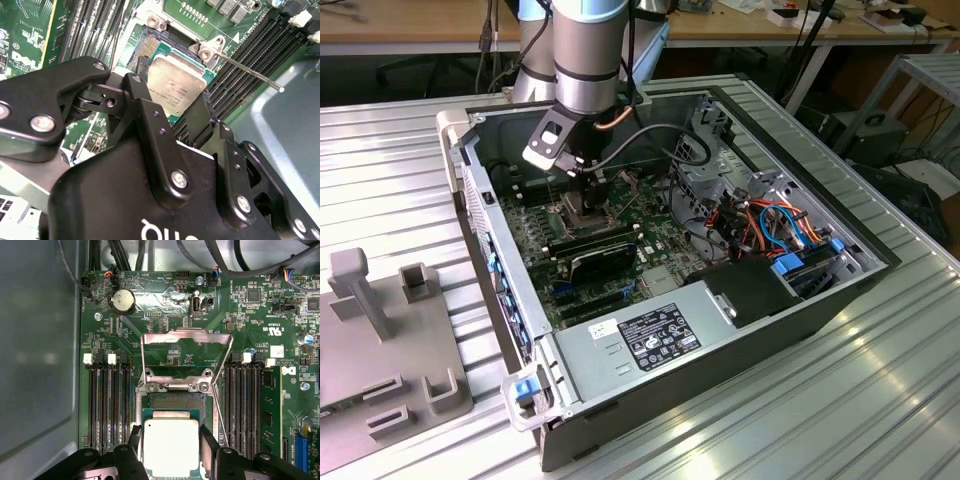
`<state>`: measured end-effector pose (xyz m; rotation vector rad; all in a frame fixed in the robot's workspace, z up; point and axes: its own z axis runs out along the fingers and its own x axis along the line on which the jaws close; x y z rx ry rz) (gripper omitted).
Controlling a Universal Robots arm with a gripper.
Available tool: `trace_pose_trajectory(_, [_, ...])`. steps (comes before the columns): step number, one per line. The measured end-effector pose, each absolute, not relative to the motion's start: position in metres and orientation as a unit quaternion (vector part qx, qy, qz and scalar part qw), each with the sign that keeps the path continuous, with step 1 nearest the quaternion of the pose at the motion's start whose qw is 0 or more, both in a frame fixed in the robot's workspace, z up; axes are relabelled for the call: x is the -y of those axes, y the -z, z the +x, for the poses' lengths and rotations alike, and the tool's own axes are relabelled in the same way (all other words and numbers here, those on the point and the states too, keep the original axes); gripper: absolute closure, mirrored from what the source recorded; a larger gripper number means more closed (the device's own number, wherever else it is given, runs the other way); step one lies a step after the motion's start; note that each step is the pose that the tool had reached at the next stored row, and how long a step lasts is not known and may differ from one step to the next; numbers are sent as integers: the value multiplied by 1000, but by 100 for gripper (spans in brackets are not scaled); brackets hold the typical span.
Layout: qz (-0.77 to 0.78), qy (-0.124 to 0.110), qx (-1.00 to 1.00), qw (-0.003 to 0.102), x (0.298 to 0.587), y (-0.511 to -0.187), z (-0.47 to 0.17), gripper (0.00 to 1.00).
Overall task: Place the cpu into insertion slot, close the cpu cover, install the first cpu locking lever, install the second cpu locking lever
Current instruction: 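Place the cpu into insertion slot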
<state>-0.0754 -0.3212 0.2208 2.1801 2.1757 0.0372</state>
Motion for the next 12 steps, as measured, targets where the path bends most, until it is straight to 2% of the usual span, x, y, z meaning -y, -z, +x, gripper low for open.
trace_pose_trajectory(12, [707,-12,-706,30,325,-217,-74,45])
